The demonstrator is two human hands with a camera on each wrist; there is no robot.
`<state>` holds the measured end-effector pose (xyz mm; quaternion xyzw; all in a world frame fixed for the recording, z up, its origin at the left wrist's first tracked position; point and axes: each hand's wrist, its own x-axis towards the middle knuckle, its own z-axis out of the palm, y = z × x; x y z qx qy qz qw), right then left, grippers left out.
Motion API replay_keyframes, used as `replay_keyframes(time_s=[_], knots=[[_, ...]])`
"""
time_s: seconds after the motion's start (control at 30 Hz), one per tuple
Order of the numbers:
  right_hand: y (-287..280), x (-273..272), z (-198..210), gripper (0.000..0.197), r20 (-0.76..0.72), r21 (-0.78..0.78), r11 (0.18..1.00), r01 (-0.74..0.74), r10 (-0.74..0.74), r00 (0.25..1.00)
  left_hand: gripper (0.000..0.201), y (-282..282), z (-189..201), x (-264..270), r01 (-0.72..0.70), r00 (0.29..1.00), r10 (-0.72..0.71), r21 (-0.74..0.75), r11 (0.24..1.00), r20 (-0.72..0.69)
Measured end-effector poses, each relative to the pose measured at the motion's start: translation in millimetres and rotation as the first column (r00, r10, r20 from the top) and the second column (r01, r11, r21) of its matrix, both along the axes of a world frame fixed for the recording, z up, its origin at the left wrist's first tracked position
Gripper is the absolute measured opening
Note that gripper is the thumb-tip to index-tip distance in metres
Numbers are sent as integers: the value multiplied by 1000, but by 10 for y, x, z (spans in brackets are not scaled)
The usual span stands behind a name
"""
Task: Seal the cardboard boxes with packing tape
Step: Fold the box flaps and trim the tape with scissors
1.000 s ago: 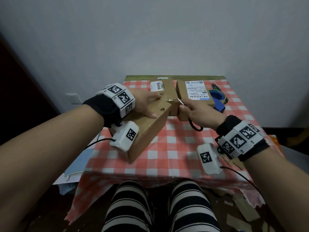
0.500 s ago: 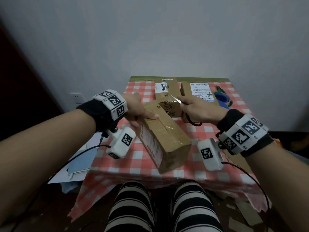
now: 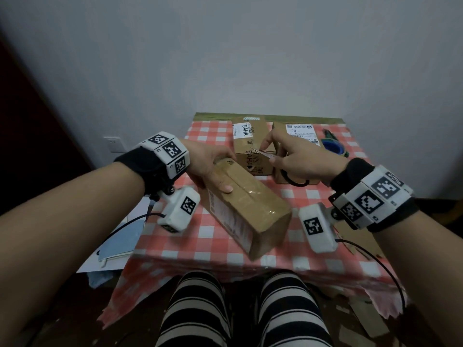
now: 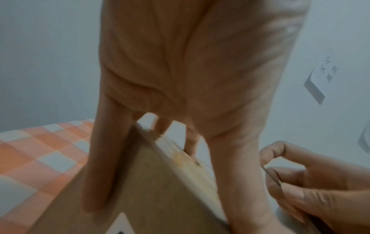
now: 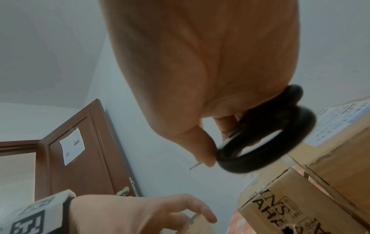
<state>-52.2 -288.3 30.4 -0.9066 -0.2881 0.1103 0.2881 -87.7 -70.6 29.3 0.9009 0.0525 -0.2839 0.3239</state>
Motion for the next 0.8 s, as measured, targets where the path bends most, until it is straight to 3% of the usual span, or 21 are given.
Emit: replay_keyframes(time_s=[0.17, 0.3, 0.57, 0.8], knots=[[-11, 20, 62, 16, 14, -8, 1000, 9, -9, 1000, 60, -133, -40, 10, -76, 985, 58, 104, 992, 164], [-37, 26, 32, 15, 52, -87, 996, -28, 33, 998, 65, -165, -14, 13, -83, 995, 86, -65, 994, 43], [-35, 23, -90, 15, 85, -79, 997, -24, 31, 996, 67, -320, 45, -43, -12, 1000, 11, 34, 999, 26], [18, -54, -85, 16, 136, -110, 993, -47, 61, 989, 60, -312, 11, -24, 1, 1000, -2, 16, 1000, 30]])
